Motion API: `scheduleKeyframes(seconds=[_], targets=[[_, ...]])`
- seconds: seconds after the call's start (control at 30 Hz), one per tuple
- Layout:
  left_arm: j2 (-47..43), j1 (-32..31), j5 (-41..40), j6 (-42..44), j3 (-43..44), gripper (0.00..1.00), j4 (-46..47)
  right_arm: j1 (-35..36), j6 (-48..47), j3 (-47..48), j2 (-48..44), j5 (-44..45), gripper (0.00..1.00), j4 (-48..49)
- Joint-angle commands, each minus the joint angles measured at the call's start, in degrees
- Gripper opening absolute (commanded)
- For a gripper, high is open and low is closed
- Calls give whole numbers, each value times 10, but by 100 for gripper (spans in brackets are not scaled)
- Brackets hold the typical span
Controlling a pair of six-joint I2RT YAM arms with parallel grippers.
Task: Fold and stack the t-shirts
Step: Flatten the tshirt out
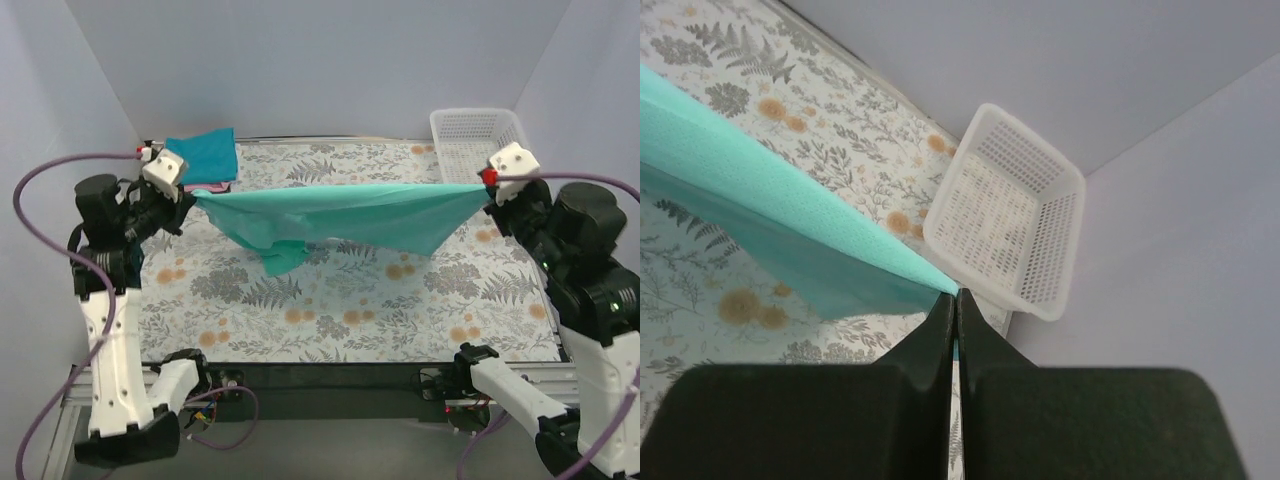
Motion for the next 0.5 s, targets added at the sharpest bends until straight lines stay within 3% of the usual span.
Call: scheduleKeyframes(seconds=[0.0,0.17,0.3,0.43,0.47], targets=[[-86,5,-23,2,14,0,-69,-3,22,54,-50,4,1,-42],[-128,-3,-57,-20,111,0,-139,-31,22,145,-56,-31,1,-93],[-124,-5,-17,18,182,0,-189,-40,17,184,-33,-40,1,-99],[-86,-5,-26,32,186,0,-212,-40,-28,95,-30,-35,1,-28],[-78,-5,-15,39,168,0,-213,-40,-40,28,-32,-37,1,-8]])
